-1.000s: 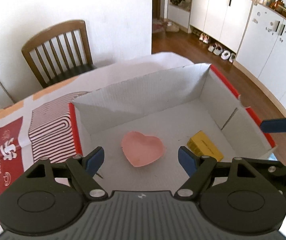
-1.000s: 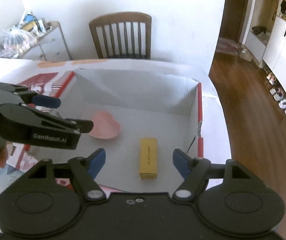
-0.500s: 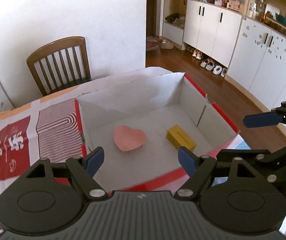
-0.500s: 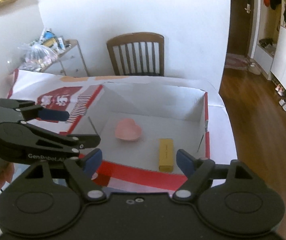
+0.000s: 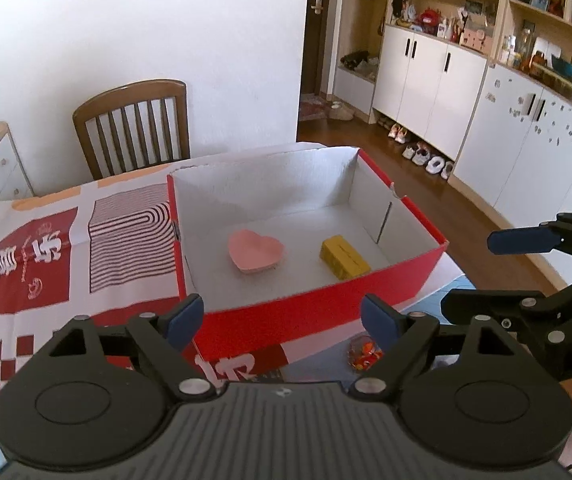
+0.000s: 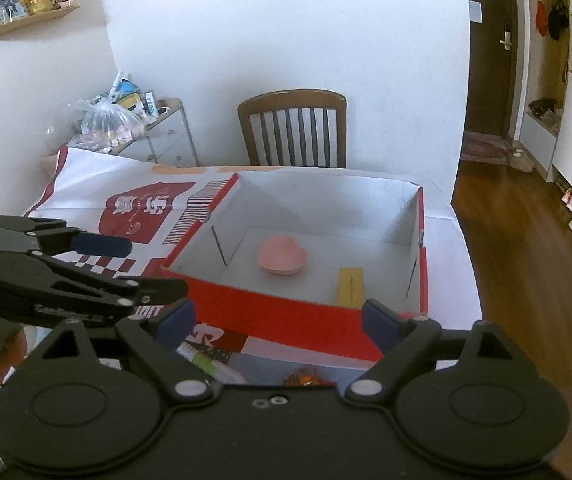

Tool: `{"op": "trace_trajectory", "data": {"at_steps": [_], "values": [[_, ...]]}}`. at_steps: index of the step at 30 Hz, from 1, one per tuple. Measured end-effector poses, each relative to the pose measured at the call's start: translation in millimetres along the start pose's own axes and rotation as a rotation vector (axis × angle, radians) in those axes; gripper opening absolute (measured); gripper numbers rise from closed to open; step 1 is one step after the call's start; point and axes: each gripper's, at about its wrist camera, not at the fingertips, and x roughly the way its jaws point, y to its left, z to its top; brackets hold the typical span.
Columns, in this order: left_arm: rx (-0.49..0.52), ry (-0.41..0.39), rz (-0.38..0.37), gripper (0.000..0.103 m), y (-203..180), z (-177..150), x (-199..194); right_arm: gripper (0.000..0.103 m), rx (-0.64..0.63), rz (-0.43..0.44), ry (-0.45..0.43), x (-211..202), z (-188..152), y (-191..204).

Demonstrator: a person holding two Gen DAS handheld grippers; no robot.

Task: Organize rigid objects
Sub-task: 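Lift both grippers out of the box back toward the items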

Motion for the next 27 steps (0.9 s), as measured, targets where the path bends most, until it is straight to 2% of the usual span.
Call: {"op": "trace_trajectory", "data": {"at_steps": [7,9,11,17,23,27], "values": [[-0.025,0.014,0.02,0.087,3.6,-22.5,-3.7,0.1,0.004,0.0,-0.006,-6.4,-19.8,1.3],[-0.023,0.026,0.032,0.091,5.1,-30.1,-1.8,0.102,-0.003,-0.008,-0.008,-7.7,-27.5,1.9],[-0.013,0.029,0.044,0.101,5.4,-38.4,0.3,0.103,-0.013,-0.017,-0.004,-7.9,-37.2,2.3],[-0.043,0.005,0.023,0.102,10.9,-63.2,3.2,0.103,-0.024,-0.067,0.04,-1.9,-63.0,-0.8],[-0.079,0.048,0.02,0.102,17.6,-87.9,13.5,0.103,0.003,-0.102,0.086,5.5,-87.0,-5.6],[-0.054,0.057,0.015,0.102,15.2,-102.0,19.5,0.103,-0.002,-0.117,0.106,8.5,-99.2,-7.4]]}}
